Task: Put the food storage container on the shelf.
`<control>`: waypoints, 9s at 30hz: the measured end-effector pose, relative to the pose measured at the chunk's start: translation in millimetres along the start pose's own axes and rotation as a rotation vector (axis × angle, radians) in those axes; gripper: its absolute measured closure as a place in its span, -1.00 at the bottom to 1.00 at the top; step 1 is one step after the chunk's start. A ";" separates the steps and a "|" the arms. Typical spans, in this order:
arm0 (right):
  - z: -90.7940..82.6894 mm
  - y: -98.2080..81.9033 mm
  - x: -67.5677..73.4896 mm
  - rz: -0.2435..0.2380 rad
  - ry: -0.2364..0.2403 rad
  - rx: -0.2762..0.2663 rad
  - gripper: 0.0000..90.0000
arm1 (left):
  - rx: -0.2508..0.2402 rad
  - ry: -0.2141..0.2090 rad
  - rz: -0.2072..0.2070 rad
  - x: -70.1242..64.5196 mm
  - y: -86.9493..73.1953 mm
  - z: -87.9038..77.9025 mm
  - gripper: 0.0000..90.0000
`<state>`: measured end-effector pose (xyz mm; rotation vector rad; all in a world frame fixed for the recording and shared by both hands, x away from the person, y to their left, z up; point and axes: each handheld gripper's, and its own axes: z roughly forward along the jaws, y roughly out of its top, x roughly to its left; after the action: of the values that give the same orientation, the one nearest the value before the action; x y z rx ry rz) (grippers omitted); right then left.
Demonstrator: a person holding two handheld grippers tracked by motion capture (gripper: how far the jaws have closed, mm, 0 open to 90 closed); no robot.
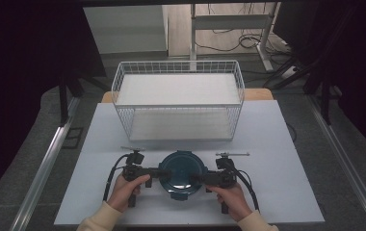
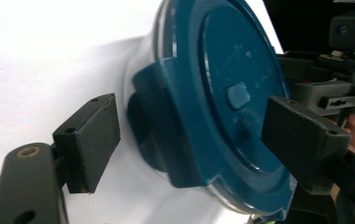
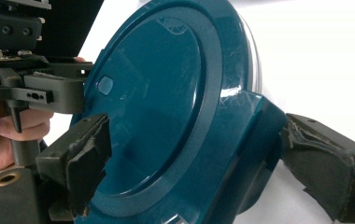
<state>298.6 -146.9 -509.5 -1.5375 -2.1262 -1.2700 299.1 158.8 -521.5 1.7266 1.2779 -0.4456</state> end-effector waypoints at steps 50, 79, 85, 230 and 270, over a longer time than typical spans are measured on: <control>-40.3 3.6 22.7 -0.037 -0.009 -0.048 -0.26 | -0.089 -0.012 0.059 -41.4 -8.0 -21.1 -0.06; -59.3 14.7 49.1 -0.150 -0.002 -0.107 -0.28 | -0.167 0.014 0.146 -70.6 -2.4 -45.8 -0.04; -62.5 19.7 57.5 -0.176 -0.002 -0.124 -0.28 | -0.181 0.017 0.158 -75.1 0.3 -52.8 -0.04; -58.9 256.7 76.9 -0.211 -0.247 -0.252 -0.91 | -0.394 0.076 0.153 -52.9 221.0 -95.7 -0.54; -101.6 11.5 -14.8 -0.445 -0.236 -0.222 -0.73 | -0.265 0.242 0.320 -25.2 -11.5 -89.5 -0.51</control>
<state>285.3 -231.6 -451.8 -1.3989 -2.6671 -1.5758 259.1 219.2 -462.0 1.7497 1.1379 0.1178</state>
